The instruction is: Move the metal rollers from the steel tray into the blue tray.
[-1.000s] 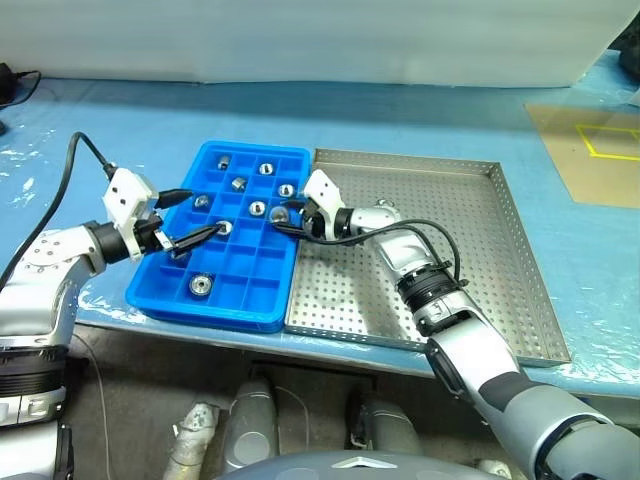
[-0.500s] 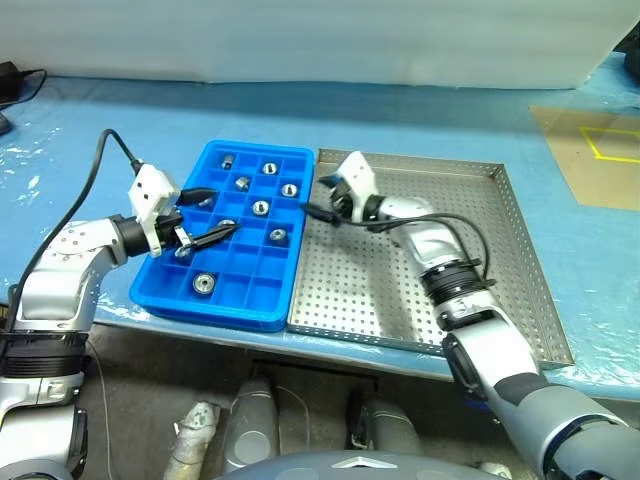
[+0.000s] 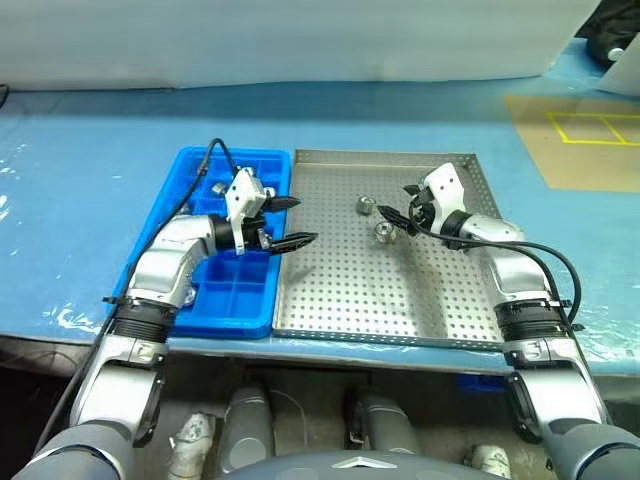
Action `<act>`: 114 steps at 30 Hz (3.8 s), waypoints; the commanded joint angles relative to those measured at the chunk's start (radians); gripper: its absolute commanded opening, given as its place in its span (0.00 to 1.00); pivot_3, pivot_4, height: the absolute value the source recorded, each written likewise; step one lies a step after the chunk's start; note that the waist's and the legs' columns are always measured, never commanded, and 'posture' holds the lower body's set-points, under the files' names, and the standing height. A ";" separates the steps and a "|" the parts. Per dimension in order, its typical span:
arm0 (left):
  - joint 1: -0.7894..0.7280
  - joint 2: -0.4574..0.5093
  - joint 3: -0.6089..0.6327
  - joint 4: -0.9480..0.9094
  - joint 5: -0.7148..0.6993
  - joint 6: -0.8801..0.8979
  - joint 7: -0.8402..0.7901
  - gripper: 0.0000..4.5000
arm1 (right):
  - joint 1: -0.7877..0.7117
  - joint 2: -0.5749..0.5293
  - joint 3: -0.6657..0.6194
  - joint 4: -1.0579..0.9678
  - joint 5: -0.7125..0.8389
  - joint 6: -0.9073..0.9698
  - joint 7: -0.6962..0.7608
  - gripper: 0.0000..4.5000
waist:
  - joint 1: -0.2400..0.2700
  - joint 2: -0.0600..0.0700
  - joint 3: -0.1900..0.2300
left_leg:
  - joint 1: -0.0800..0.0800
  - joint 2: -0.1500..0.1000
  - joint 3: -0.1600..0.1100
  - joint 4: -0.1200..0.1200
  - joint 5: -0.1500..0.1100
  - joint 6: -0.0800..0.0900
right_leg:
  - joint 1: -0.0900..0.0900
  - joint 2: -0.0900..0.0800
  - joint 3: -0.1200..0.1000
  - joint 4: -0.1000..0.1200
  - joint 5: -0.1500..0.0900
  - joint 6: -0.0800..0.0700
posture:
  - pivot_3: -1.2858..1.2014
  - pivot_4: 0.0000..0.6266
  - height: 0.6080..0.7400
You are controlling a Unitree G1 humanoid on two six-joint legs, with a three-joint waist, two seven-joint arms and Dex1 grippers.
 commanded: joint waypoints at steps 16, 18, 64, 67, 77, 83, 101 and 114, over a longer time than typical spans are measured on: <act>-0.004 -0.016 -0.006 0.056 0.037 -0.067 -0.042 1.00 | 0.052 0.047 0.074 -0.017 -0.008 0.026 -0.032 0.86 | 0.001 0.000 0.000 | 0.000 0.000 0.000 0.001 -0.003 0.005 | 0.001 -0.002 0.001 0.000 0.000 0.000 | 0.45 0.24 1.00; 0.004 -0.011 -0.005 0.046 0.037 -0.066 -0.040 1.00 | 0.054 0.040 0.082 0.025 -0.026 0.000 -0.036 0.86 | 0.002 0.000 0.000 | 0.000 0.000 0.000 0.001 -0.003 0.006 | 0.001 -0.002 0.001 0.000 0.000 0.000 | 0.45 0.24 1.00; 0.354 0.345 0.302 -0.479 -0.123 0.204 0.079 1.00 | -0.200 0.315 0.371 0.094 0.077 0.029 0.363 0.38 | 0.058 0.000 0.001 | -0.002 0.001 -0.001 -0.003 -0.002 0.003 | -0.001 -0.003 -0.003 -0.002 -0.001 -0.001 | 0.60 0.24 1.00; 0.445 0.344 0.334 -0.582 -0.154 0.251 0.119 1.00 | -0.197 0.328 0.400 0.106 0.071 0.025 0.413 0.38 | 0.070 0.000 0.001 | -0.002 0.002 -0.001 -0.004 -0.003 0.004 | -0.001 -0.003 -0.003 -0.002 -0.001 -0.001 | 0.62 0.24 1.00; 0.623 0.374 0.397 -0.710 -0.214 0.314 0.160 1.00 | -0.205 0.277 0.497 0.085 0.051 0.000 0.603 0.38 | 0.124 0.000 0.001 | 0.001 0.003 -0.004 -0.008 -0.001 0.002 | 0.000 -0.003 -0.002 -0.002 -0.001 -0.001 | 0.66 0.24 1.00; 0.616 0.362 0.374 -0.721 -0.220 0.315 0.186 1.00 | -0.206 0.291 0.507 0.133 0.010 -0.070 0.585 0.38 | 0.136 0.000 0.001 | 0.001 0.003 -0.006 -0.008 -0.001 0.001 | -0.001 -0.003 -0.002 -0.003 -0.001 -0.001 | 0.65 0.24 1.00; 0.398 0.333 0.222 -0.529 -0.170 0.231 0.122 1.00 | -0.206 0.234 0.238 0.012 0.126 0.060 0.384 0.89 | 0.134 -0.001 0.000 | 0.001 0.001 -0.004 -0.008 0.003 -0.006 | -0.001 -0.002 -0.001 -0.001 -0.001 0.000 | 0.58 0.24 1.00; 0.076 0.140 0.027 -0.159 -0.036 0.047 0.029 1.00 | -0.173 0.163 0.040 0.120 0.054 -0.036 0.024 0.89 | 0.065 -0.001 0.000 | 0.000 -0.001 -0.002 -0.006 0.004 -0.007 | -0.001 -0.001 -0.001 0.000 0.002 0.003 | 0.50 0.24 1.00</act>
